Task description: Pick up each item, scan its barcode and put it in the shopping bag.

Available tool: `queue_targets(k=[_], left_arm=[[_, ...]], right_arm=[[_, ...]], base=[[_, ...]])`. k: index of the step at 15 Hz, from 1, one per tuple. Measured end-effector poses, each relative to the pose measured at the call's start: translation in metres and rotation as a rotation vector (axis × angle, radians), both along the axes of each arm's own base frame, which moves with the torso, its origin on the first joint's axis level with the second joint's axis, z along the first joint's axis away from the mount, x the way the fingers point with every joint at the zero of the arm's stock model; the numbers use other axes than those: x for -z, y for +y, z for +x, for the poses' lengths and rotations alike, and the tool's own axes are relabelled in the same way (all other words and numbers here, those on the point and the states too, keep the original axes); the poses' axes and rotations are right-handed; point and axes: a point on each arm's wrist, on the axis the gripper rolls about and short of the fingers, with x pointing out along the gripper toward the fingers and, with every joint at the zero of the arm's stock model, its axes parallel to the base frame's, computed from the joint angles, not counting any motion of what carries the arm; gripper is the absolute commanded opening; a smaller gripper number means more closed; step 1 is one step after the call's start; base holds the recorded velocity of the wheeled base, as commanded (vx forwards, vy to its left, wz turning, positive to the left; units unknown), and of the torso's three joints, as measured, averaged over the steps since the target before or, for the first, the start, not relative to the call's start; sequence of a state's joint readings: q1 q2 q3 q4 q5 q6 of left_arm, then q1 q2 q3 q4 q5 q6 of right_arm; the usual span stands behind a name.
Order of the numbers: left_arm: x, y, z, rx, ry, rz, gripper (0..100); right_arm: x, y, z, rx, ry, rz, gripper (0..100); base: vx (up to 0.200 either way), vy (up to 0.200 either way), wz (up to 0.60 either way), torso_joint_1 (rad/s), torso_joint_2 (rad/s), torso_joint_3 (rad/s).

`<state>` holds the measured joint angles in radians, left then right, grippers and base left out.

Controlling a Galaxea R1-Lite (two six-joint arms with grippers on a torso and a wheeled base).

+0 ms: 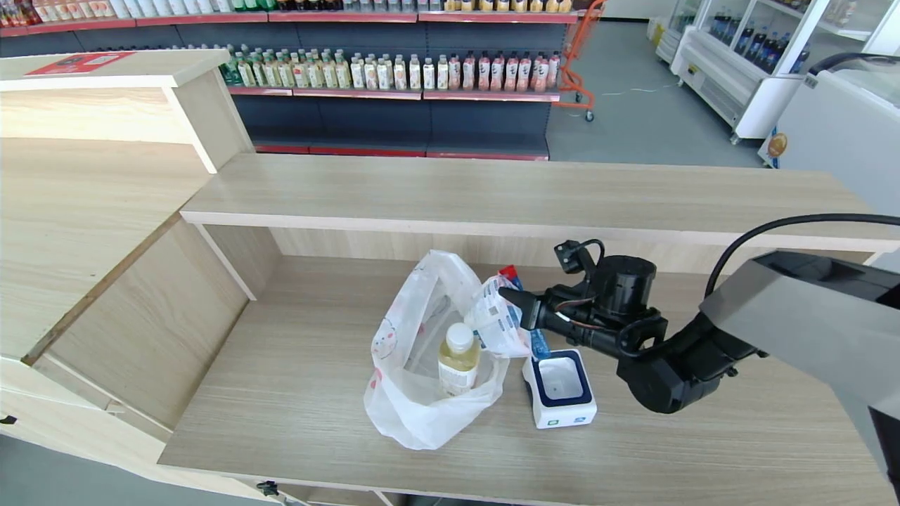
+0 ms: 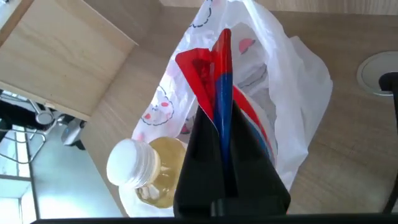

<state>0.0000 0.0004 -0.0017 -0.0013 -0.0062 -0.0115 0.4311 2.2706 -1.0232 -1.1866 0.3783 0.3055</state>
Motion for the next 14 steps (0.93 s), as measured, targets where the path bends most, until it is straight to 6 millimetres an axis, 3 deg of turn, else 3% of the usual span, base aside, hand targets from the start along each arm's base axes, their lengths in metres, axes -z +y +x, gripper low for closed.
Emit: queue_targets(k=[12,13,14], left_arm=[[0.0,0.0,0.0,0.0,0.0,0.0,100],[0.0,0.0,0.0,0.0,0.0,0.0,100],[0.0,0.0,0.0,0.0,0.0,0.0,100]], right_arm=[[0.038,0.025,0.036,-0.035,-0.083,-0.096,0],[0.041,0.027,0.039,-0.037,-0.084,-0.096,100],[0.041,0.029,0.041,-0.044,-0.087,-0.089,100]], base=[[0.0,0.0,0.0,0.0,0.0,0.0],[0.0,0.0,0.0,0.0,0.0,0.0],[0.0,0.0,0.0,0.0,0.0,0.0]])
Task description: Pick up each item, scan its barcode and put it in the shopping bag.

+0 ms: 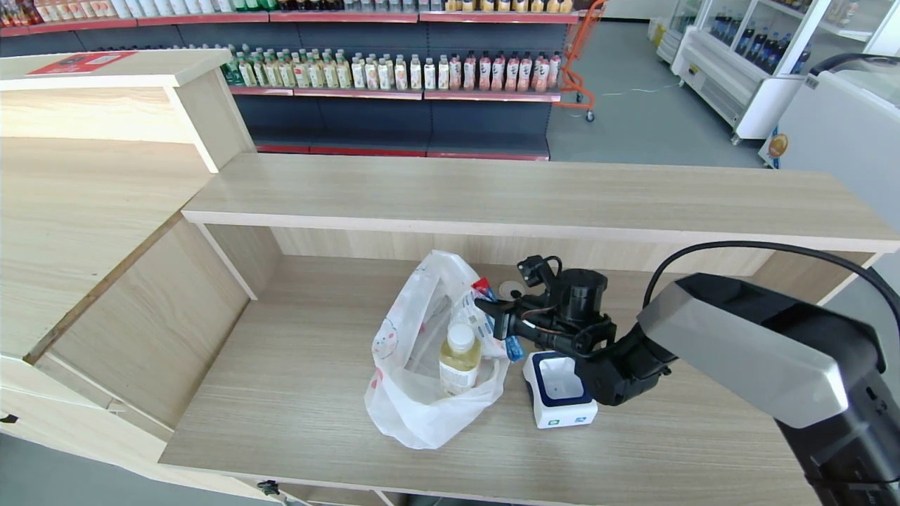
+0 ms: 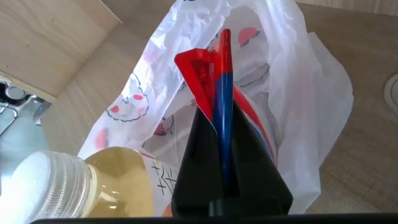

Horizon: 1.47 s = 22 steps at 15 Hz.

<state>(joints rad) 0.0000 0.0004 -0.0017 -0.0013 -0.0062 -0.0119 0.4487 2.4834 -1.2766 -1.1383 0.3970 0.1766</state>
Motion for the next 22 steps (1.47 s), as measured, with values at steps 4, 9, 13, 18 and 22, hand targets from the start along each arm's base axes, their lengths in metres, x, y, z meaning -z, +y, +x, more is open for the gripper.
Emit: queue_targets(k=[4,9,13,18,22], left_arm=[[0.0,0.0,0.0,0.0,0.0,0.0,100],[0.0,0.0,0.0,0.0,0.0,0.0,100],[0.0,0.0,0.0,0.0,0.0,0.0,100],[0.0,0.0,0.0,0.0,0.0,0.0,100],[0.0,0.0,0.0,0.0,0.0,0.0,100]], right_arm=[[-0.016,0.001,0.002,-0.038,0.024,0.076,100],[-0.058,-0.012,-0.023,-0.075,0.087,0.15,100],[-0.096,-0.053,-0.085,-0.052,0.128,0.122,100],[-0.144,-0.145,-0.201,0.225,0.09,-0.062,100],[-0.126,-0.194,-0.327,0.57,0.057,-0.148,100]], base=[[0.0,0.0,0.0,0.0,0.0,0.0],[0.0,0.0,0.0,0.0,0.0,0.0],[0.0,0.0,0.0,0.0,0.0,0.0],[0.0,0.0,0.0,0.0,0.0,0.0],[0.0,0.0,0.0,0.0,0.0,0.0]])
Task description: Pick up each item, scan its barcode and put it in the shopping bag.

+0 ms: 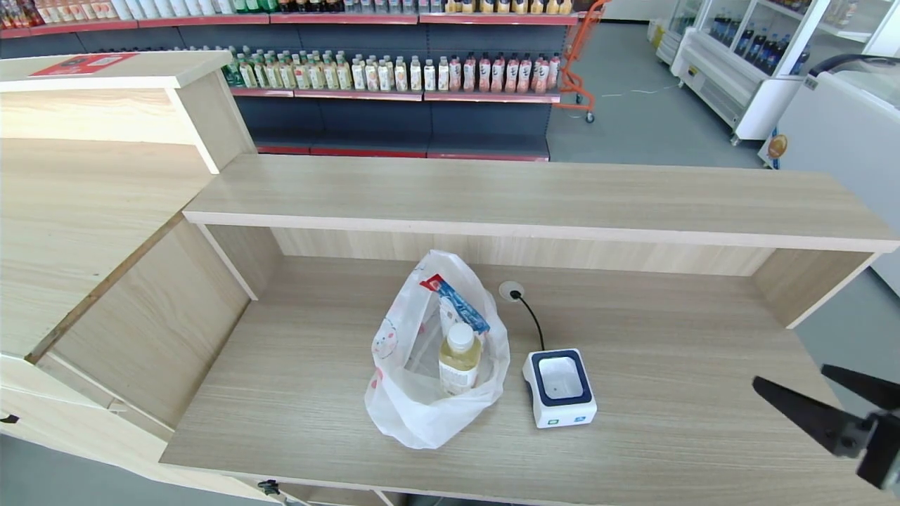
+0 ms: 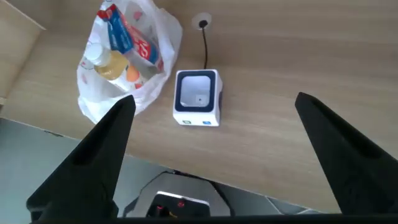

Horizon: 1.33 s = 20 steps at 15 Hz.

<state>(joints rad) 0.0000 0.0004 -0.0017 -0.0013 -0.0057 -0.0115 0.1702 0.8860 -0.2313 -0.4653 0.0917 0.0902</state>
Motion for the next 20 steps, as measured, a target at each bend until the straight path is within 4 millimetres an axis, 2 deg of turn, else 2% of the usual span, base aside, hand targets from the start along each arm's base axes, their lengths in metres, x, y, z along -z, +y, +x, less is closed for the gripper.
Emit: queue_targets(k=[3,5,7,14,15,20], left_arm=[[0.0,0.0,0.0,0.0,0.0,0.0,100],[0.0,0.0,0.0,0.0,0.0,0.0,100],[0.0,0.0,0.0,0.0,0.0,0.0,100],[0.0,0.0,0.0,0.0,0.0,0.0,100],[0.0,0.0,0.0,0.0,0.0,0.0,100],[0.0,0.0,0.0,0.0,0.0,0.0,100]], right_arm=[[0.039,-0.015,-0.07,0.134,-0.038,-0.029,100],[0.066,-0.018,-0.096,0.196,-0.07,-0.051,100],[0.085,-0.019,-0.109,0.236,-0.105,-0.099,100],[0.091,-0.018,-0.117,0.262,-0.202,-0.077,100],[0.091,-0.018,-0.117,0.262,-0.203,-0.08,0],[0.091,-0.018,-0.117,0.261,-0.203,-0.081,0]], base=[[0.0,0.0,0.0,0.0,0.0,0.0],[0.0,0.0,0.0,0.0,0.0,0.0],[0.0,0.0,0.0,0.0,0.0,0.0],[0.0,0.0,0.0,0.0,0.0,0.0],[0.0,0.0,0.0,0.0,0.0,0.0],[0.0,0.0,0.0,0.0,0.0,0.0]])
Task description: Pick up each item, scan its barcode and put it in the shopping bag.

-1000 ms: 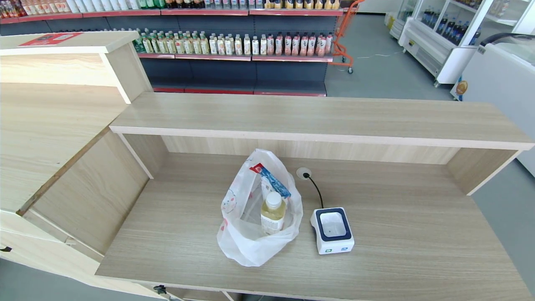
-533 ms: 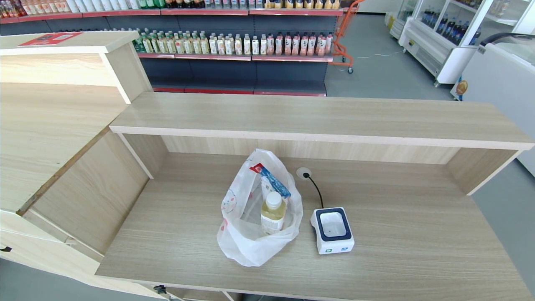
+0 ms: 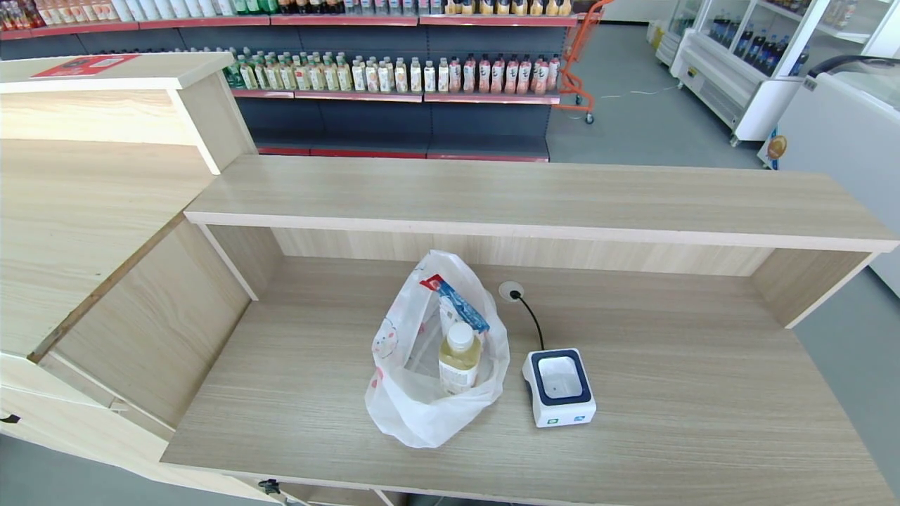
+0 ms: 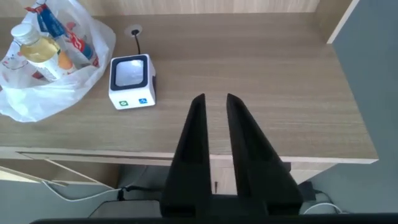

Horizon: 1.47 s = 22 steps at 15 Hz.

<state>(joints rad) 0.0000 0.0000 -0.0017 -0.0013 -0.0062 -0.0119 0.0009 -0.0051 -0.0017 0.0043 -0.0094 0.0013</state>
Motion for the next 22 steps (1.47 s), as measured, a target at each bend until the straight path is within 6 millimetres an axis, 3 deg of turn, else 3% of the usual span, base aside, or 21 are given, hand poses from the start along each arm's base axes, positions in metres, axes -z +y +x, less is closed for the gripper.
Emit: queue_targets(k=[8,14,22], left_arm=[[0.0,0.0,0.0,0.0,0.0,0.001,100],[0.0,0.0,0.0,0.0,0.0,0.017,100],[0.0,0.0,0.0,0.0,0.0,0.006,100]], right_arm=[[0.0001,0.0,0.0,0.001,0.001,0.009,0],[0.0001,0.0,0.0001,0.0,0.003,0.009,0],[0.0001,0.0,0.0001,0.001,0.003,0.01,0]], base=[[0.0,0.0,0.0,0.0,0.0,0.0],[0.2,-0.1,0.0,0.002,0.0,0.004],[0.0,0.0,0.0,0.0,0.0,0.0]])
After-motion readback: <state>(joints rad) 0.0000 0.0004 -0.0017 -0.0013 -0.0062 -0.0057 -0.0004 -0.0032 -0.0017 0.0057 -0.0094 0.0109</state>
